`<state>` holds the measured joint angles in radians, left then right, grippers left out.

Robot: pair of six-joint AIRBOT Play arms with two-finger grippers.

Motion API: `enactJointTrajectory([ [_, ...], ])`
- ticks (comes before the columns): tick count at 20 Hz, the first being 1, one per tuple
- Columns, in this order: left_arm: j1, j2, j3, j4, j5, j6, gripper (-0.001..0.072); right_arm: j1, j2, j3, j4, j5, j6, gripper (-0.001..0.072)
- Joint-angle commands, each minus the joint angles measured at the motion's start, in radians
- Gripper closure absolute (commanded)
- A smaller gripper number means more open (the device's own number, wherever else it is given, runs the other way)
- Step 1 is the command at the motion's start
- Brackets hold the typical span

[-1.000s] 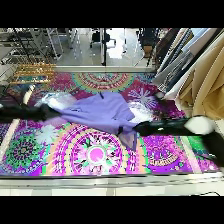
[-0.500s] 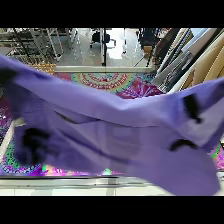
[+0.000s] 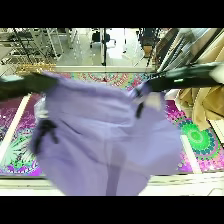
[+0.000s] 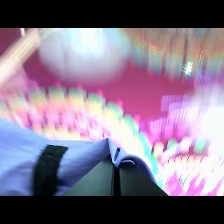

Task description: Fold the clothes and pants, and hang the long-sleeved shirts on hangers.

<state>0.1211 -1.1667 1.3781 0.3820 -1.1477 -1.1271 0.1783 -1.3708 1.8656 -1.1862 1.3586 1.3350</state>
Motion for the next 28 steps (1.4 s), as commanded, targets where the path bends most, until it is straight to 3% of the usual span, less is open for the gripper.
enactJointTrajectory([
  [1,-0.026,-0.282,-0.158,0.037,0.291,-0.015,0.0694,-0.011,-0.361,-0.013,-0.002,-0.093,0.006,0.0701],
  [4,0.018,-0.513,-0.079,-0.2,0.317,-0.01,0.0694,-0.055,-0.506,-0.013,0.086,-0.265,0.071,0.0701],
  [6,0.028,-0.591,0.004,-0.272,0.291,-0.01,0.0694,-0.087,-0.507,-0.004,0.117,-0.271,0.068,0.0701],
  [9,0.032,-0.618,0.099,-0.275,0.295,-0.011,0.0695,-0.103,-0.481,0.08,0.121,-0.102,0.035,0.0701],
  [13,0.064,-0.618,0.119,-0.255,0.27,-0.056,0.0695,-0.072,-0.429,0.114,0.256,0.139,-0.013,0.0701],
  [18,0.153,-0.618,0.119,-0.232,0.056,-0.071,0.0695,0.03,-0.374,0.114,0.497,0.291,-0.012,0.0701],
  [20,0.206,-0.618,0.119,-0.17,-0.043,-0.072,0.0695,0.148,-0.375,0.109,0.501,0.326,-0.012,0.0701],
  [24,0.278,-0.625,0.119,0.133,-0.15,-0.126,0.0695,0.427,-0.375,-0.011,0.47,0.294,-0.012,0.0701],
  [28,0.286,-0.657,0.118,0.393,-0.185,-0.126,0.0693,0.668,-0.376,-0.215,0.336,0.076,-0.007,0.0701],
])
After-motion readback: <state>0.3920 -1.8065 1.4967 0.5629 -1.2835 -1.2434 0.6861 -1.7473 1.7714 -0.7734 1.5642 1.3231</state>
